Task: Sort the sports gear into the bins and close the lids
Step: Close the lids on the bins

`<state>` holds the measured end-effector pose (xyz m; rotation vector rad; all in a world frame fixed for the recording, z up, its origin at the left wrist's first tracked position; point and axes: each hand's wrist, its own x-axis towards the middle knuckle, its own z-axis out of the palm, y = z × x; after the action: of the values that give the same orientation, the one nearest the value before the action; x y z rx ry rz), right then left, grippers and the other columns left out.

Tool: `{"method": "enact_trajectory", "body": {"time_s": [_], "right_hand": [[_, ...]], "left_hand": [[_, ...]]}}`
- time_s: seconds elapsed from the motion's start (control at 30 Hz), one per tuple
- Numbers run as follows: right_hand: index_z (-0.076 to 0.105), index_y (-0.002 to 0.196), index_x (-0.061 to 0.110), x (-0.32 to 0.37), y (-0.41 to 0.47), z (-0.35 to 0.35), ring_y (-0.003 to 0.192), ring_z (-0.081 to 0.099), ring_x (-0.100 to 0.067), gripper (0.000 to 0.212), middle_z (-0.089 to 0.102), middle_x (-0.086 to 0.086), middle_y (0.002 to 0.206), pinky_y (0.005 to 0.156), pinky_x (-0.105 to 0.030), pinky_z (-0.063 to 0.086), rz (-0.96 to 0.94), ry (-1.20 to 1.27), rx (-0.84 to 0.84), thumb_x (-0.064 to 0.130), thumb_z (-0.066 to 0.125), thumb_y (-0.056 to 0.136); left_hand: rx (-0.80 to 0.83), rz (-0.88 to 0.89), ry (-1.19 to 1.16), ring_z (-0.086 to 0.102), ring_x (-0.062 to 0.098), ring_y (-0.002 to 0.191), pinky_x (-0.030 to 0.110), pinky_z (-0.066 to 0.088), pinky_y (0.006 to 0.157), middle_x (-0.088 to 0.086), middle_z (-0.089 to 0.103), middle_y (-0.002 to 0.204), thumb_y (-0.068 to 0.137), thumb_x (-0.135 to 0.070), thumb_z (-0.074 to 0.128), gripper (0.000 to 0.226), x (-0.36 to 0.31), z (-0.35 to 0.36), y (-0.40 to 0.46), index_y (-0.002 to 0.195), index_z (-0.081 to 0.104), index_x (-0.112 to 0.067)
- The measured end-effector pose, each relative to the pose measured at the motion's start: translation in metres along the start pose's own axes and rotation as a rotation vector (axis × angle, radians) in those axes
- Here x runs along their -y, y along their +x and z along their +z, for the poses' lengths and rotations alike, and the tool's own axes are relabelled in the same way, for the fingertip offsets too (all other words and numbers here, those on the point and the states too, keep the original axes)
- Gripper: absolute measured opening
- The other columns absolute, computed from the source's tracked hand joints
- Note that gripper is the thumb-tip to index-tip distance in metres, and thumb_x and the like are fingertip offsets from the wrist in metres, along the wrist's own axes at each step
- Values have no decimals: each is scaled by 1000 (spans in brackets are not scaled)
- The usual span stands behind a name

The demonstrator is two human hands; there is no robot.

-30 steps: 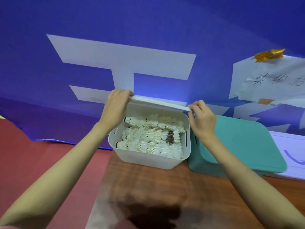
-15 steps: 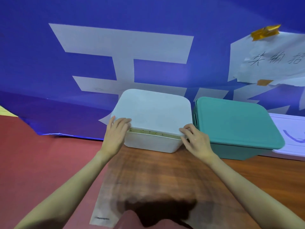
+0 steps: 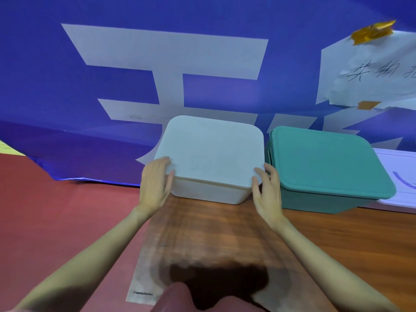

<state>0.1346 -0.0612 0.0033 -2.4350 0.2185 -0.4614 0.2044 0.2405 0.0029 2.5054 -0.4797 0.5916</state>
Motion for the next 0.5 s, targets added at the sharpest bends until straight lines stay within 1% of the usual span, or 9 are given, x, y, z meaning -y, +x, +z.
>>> {"method": "enact_trajectory", "body": {"time_s": [0.07, 0.13, 0.2, 0.23, 0.27, 0.33, 0.4, 0.43, 0.5], "right_hand": [[42, 137, 5, 7, 3, 6, 138, 26, -24, 43, 25, -14, 150, 113, -32, 23, 145, 34, 20, 23, 44, 99], [27, 145, 2, 13, 8, 12, 143, 17, -25, 51, 18, -15, 154, 115, -31, 16, 252, 97, 57, 23, 41, 100], [17, 147, -1, 15, 12, 17, 144, 16, -25, 55, 18, -17, 155, 116, -28, 12, 289, 153, 62, 19, 39, 101], [14, 148, -2, 16, 13, 19, 144, 16, -24, 56, 18, -16, 155, 116, -27, 12, 297, 167, 57, 18, 38, 101], [12, 148, -2, 16, 13, 21, 144, 15, -24, 56, 18, -16, 155, 116, -27, 11, 307, 174, 49, 17, 36, 101], [10, 148, -2, 17, 14, 25, 144, 15, -24, 56, 17, -17, 155, 118, -30, 13, 324, 175, 32, 18, 34, 102], [9, 149, -1, 19, 14, 27, 144, 17, -25, 57, 17, -17, 155, 118, -34, 17, 334, 156, 30, 21, 33, 102], [9, 149, -1, 20, 14, 28, 143, 18, -26, 57, 17, -17, 155, 118, -35, 18, 331, 140, 29, 22, 32, 102], [9, 149, -1, 21, 14, 28, 142, 21, -28, 58, 20, -18, 153, 117, -37, 21, 322, 116, 27, 23, 33, 102]], "left_hand": [[-108, -360, -157, 50, 26, 108, 35, 36, 94, 12, 60, 114, 96, -19, 50, 32, -12, 4, 6, 123, 52, -1], [-196, -703, -314, 50, 26, 111, 34, 38, 95, 13, 58, 116, 94, -18, 53, 35, -21, 8, 13, 123, 51, 1], [-243, -954, -432, 55, 27, 111, 38, 43, 96, 11, 59, 118, 91, -20, 54, 35, -23, 13, 19, 119, 54, 0], [-247, -1036, -469, 58, 28, 106, 42, 46, 94, 10, 61, 114, 90, -23, 54, 33, -22, 15, 21, 115, 57, -2], [-249, -1085, -492, 61, 28, 100, 45, 48, 90, 10, 64, 108, 88, -25, 55, 30, -20, 17, 22, 109, 60, -3], [-270, -1116, -523, 64, 26, 89, 46, 52, 84, 10, 69, 95, 85, -27, 57, 27, -16, 19, 23, 97, 66, -5], [-302, -1125, -560, 66, 25, 84, 44, 54, 80, 9, 71, 88, 82, -27, 57, 24, -15, 19, 23, 88, 68, -7], [-313, -1133, -573, 66, 25, 85, 43, 55, 80, 7, 71, 87, 81, -27, 58, 24, -14, 19, 23, 87, 69, -7], [-317, -1145, -584, 67, 24, 88, 42, 54, 81, 5, 72, 90, 81, -28, 58, 27, -12, 20, 23, 92, 71, -8]]}}
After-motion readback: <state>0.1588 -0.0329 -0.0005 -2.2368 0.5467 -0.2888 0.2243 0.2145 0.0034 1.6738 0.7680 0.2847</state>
